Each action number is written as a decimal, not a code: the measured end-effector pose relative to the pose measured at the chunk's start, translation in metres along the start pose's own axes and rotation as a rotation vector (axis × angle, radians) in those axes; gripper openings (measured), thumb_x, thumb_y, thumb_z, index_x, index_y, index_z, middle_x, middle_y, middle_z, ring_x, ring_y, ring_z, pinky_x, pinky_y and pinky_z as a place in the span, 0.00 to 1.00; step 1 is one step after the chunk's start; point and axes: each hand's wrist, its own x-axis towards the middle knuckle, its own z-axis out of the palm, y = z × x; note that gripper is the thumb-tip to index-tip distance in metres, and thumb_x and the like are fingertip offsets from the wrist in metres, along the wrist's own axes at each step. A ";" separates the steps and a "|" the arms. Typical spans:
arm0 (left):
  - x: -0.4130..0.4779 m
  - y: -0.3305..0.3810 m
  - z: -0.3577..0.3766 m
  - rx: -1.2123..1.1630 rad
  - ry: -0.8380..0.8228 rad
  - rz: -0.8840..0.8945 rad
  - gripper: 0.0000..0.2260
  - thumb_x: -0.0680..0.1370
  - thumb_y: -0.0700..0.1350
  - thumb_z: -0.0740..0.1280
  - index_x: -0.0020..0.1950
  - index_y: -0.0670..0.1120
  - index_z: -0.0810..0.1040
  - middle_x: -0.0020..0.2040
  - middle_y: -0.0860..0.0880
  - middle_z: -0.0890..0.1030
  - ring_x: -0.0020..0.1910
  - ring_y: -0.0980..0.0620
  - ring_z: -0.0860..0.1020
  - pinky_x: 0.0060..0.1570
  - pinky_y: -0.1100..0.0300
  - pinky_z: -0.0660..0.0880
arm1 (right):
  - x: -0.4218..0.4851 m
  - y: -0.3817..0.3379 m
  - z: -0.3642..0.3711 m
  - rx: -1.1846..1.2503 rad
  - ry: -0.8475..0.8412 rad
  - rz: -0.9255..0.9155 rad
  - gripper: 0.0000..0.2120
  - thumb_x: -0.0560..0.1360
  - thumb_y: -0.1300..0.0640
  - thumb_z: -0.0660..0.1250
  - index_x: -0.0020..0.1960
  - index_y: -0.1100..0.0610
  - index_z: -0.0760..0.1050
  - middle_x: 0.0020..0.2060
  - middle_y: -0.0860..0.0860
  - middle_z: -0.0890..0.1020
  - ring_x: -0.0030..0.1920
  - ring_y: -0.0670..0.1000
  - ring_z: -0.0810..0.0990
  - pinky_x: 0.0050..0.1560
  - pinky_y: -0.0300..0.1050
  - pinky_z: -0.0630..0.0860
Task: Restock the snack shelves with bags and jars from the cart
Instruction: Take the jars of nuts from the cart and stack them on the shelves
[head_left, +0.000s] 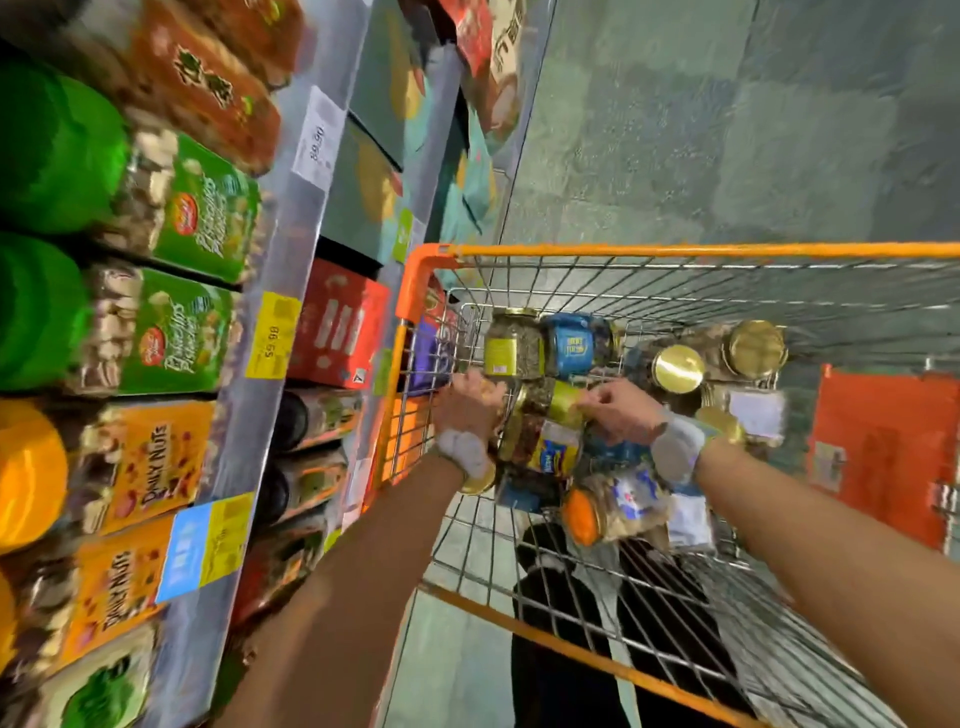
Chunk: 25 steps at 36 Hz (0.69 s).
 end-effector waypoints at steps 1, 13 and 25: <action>-0.001 0.001 -0.002 0.006 0.009 -0.010 0.18 0.64 0.49 0.79 0.52 0.61 0.83 0.48 0.48 0.82 0.44 0.47 0.81 0.30 0.58 0.73 | -0.001 0.002 0.000 0.015 -0.008 0.002 0.12 0.81 0.57 0.62 0.39 0.58 0.72 0.29 0.55 0.73 0.26 0.48 0.71 0.30 0.41 0.69; -0.094 -0.009 -0.047 -1.048 0.300 -0.188 0.34 0.62 0.50 0.82 0.62 0.53 0.69 0.55 0.49 0.79 0.51 0.51 0.81 0.45 0.55 0.82 | -0.035 -0.050 0.013 0.517 -0.052 -0.011 0.15 0.82 0.40 0.58 0.60 0.49 0.73 0.47 0.48 0.79 0.46 0.51 0.81 0.49 0.51 0.80; -0.095 0.033 -0.073 -1.417 -0.213 0.022 0.36 0.71 0.48 0.80 0.74 0.44 0.65 0.52 0.55 0.77 0.42 0.65 0.77 0.40 0.75 0.73 | -0.068 -0.064 -0.037 -0.008 0.028 -0.127 0.21 0.79 0.36 0.61 0.52 0.53 0.79 0.50 0.54 0.83 0.50 0.56 0.82 0.52 0.47 0.77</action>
